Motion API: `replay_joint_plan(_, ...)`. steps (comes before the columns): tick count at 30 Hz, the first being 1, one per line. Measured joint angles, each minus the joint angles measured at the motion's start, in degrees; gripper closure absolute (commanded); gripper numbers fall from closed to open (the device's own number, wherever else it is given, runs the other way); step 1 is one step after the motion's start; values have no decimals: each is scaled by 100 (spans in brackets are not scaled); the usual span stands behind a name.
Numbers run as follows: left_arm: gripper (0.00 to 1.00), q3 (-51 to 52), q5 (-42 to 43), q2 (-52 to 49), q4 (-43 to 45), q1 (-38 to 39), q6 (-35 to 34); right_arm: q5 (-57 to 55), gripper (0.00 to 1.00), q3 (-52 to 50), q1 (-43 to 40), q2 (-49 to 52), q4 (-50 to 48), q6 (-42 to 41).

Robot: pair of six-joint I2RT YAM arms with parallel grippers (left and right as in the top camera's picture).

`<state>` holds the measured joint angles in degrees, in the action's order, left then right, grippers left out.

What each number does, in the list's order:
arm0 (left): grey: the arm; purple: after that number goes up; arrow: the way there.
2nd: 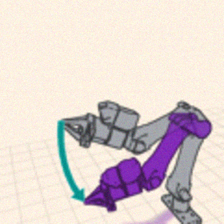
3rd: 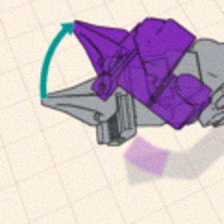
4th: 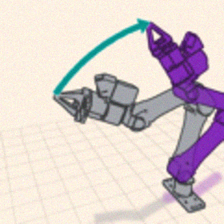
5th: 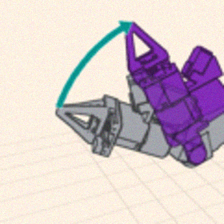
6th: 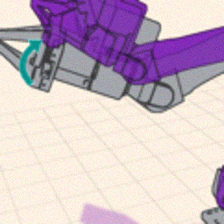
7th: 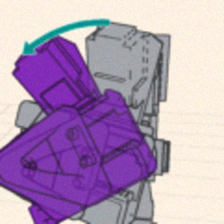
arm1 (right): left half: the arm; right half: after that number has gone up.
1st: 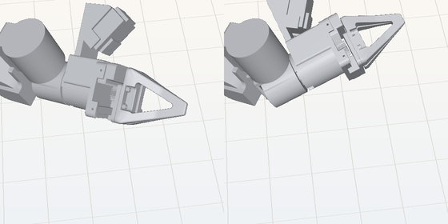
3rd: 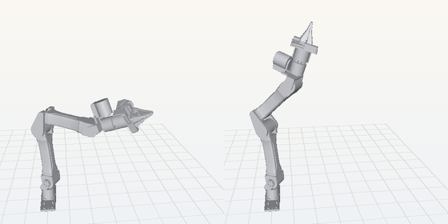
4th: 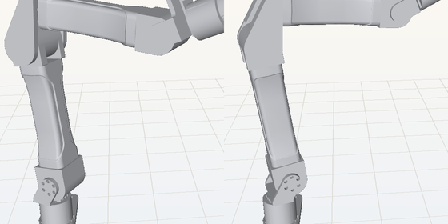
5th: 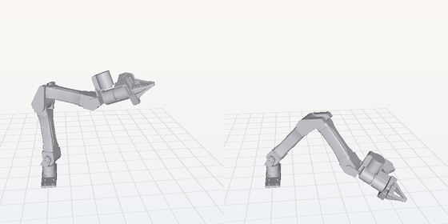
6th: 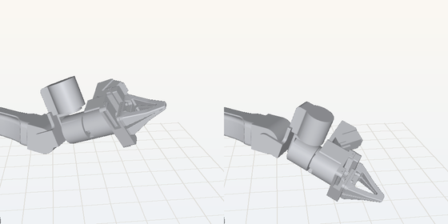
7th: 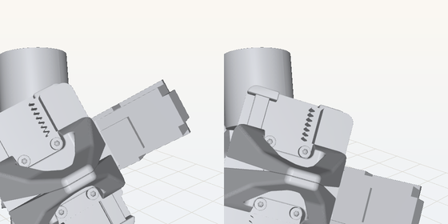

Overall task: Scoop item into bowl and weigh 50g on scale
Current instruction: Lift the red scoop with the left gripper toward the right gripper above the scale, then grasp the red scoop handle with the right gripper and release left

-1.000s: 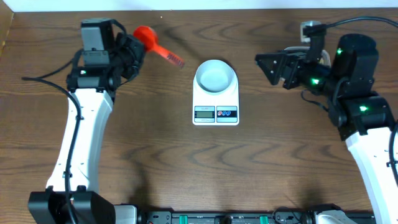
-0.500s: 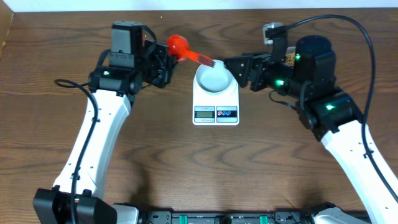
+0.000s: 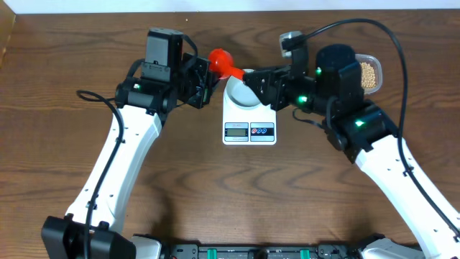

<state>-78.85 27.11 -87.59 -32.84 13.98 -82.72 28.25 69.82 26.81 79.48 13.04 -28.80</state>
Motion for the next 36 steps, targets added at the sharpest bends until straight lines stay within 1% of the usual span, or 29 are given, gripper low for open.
replay_joint_plan(6, 93, 0, 0, 0, -9, 173, -2, -140, 78, 0, 173, 79, 2, -17)
replay_joint_plan(14, 93, 0, 0, 0, -70, 188, -2, -238, 87, 0, 190, 79, 70, -26)
replay_joint_plan(18, 93, 0, 0, 0, -79, 188, -2, -247, 99, 0, 190, 79, 127, -28)
replay_joint_plan(23, 93, 0, -15, 0, -83, 188, -2, -262, 99, 0, 190, 105, 125, -33)
replay_joint_plan(24, 91, 0, -24, 0, -83, 188, -2, -260, 99, 0, 190, 111, 125, -33)
replay_joint_plan(29, 49, 0, -4, 0, -81, 190, -28, -271, 99, 0, 192, 125, 127, -33)
replay_joint_plan(30, 44, 0, 2, 0, -85, 195, -35, -286, 99, 0, 195, 127, 127, -33)
replay_joint_plan(34, 33, 0, 2, 0, -90, 195, -52, -352, 99, 0, 190, 151, 131, -35)
replay_joint_plan(36, 30, 0, 0, 0, -144, 195, -66, -391, 99, 0, 170, 151, 153, -55)
